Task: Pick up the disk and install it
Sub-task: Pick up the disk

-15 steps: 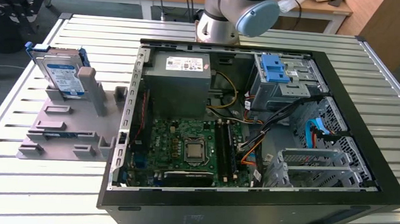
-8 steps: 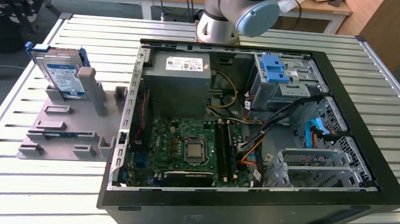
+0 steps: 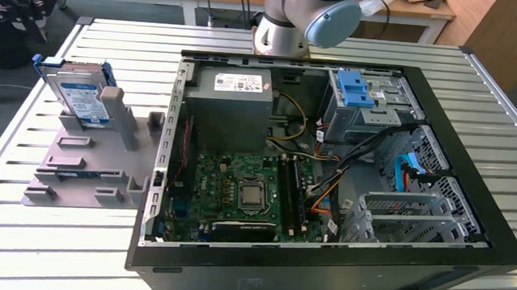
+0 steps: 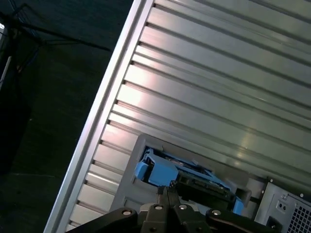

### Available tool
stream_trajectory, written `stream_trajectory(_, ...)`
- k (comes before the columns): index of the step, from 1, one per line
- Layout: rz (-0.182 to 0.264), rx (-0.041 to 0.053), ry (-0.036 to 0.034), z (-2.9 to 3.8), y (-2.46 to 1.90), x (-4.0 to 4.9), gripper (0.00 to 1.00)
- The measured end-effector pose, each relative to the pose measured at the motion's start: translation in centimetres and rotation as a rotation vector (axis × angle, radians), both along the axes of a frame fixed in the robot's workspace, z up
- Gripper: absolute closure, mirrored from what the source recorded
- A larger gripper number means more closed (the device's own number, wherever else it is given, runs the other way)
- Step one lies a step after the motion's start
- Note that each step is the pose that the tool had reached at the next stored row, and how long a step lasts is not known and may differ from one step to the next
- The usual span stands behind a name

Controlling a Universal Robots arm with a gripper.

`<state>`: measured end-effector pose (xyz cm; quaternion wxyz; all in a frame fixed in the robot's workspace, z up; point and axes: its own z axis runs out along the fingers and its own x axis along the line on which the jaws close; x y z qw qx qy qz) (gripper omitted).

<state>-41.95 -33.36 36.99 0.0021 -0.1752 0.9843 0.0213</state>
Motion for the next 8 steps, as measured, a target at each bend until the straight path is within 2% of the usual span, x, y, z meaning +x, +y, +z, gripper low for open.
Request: stream_trajectory(8,0.089,0.0001,-0.0001,0.00,0.00,0.00,0.89)
